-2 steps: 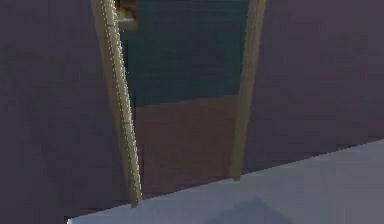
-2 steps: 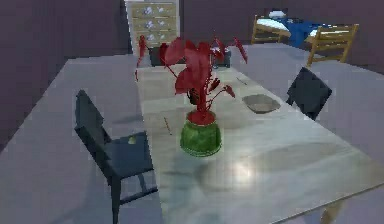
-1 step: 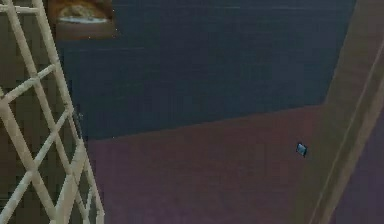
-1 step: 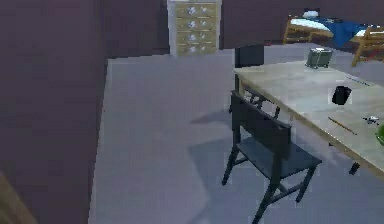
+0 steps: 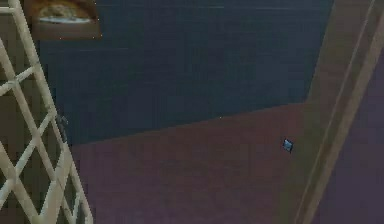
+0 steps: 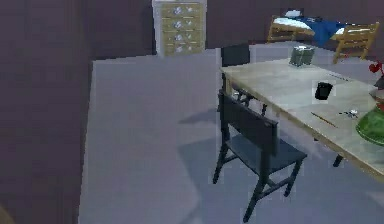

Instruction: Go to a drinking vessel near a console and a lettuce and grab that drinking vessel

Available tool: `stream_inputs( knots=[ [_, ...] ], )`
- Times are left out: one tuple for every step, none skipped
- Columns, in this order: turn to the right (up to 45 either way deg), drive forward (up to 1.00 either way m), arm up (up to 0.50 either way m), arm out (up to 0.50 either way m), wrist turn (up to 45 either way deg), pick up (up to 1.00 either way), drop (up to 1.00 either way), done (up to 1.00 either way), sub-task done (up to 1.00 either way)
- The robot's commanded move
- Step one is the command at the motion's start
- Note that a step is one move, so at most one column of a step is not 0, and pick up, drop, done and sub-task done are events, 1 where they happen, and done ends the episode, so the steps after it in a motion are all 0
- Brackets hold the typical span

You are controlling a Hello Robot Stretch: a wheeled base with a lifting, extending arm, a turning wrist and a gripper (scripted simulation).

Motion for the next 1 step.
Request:
stream_inputs(
  knots=[
    [0.0, 0.45, 0.0, 0.0, 0.0, 0.0, 0.0, 0.0, 0.0]
  ],
)
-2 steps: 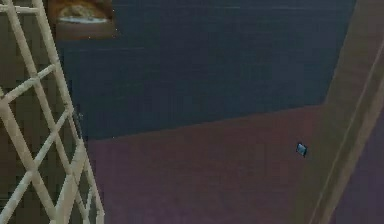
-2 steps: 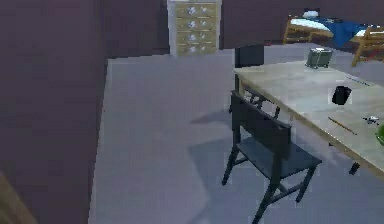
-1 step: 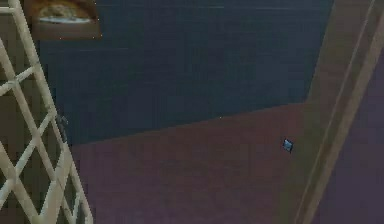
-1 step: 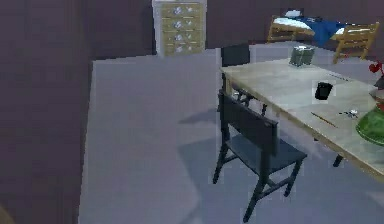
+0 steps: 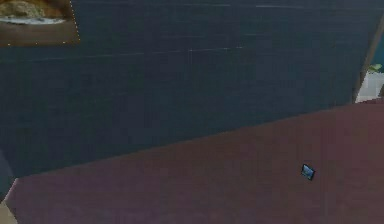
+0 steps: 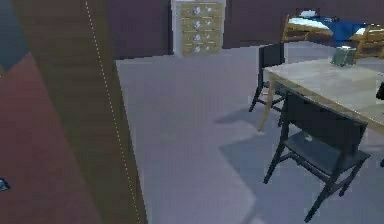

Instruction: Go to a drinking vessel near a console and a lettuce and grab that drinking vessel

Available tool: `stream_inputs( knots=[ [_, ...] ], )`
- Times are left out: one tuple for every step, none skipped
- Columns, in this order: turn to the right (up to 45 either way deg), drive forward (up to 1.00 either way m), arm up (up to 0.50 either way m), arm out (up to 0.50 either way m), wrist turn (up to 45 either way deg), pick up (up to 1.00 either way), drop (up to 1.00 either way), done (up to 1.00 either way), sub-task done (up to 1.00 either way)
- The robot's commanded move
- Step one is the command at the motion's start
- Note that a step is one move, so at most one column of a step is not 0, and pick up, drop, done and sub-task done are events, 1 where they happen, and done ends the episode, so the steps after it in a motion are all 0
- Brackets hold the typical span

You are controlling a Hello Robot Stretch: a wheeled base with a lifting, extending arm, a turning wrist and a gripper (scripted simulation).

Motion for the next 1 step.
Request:
stream_inputs(
  knots=[
    [45.0, 0.0, 0.0, 0.0, 0.0, 0.0, 0.0, 0.0, 0.0]
  ],
)
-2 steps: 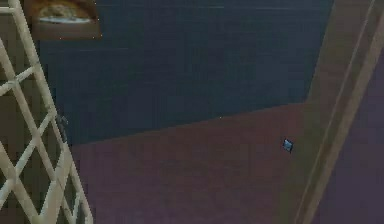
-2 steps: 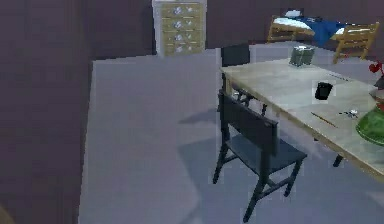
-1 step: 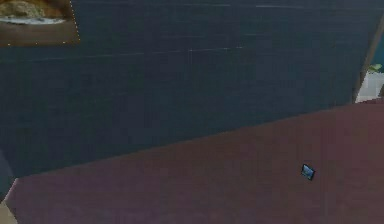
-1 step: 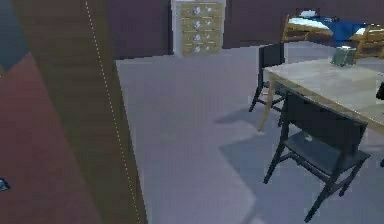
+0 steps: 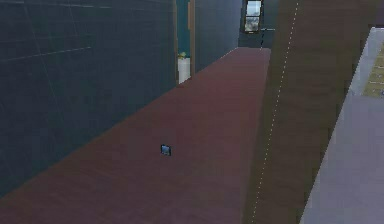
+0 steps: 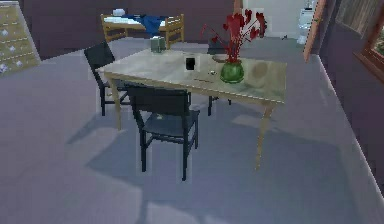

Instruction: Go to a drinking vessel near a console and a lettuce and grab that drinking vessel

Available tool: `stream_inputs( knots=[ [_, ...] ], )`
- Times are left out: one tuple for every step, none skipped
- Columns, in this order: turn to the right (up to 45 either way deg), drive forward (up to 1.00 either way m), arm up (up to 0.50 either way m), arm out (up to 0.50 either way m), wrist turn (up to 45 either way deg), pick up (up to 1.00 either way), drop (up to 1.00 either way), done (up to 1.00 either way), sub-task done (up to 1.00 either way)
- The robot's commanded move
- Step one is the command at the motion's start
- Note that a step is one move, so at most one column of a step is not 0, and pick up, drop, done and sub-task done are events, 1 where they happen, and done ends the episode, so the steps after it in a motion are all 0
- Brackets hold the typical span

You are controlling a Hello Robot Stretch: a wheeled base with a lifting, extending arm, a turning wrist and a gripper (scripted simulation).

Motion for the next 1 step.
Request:
stream_inputs(
  knots=[
    [0.0, 1.0, 0.0, 0.0, 0.0, 0.0, 0.0, 0.0, 0.0]
  ],
)
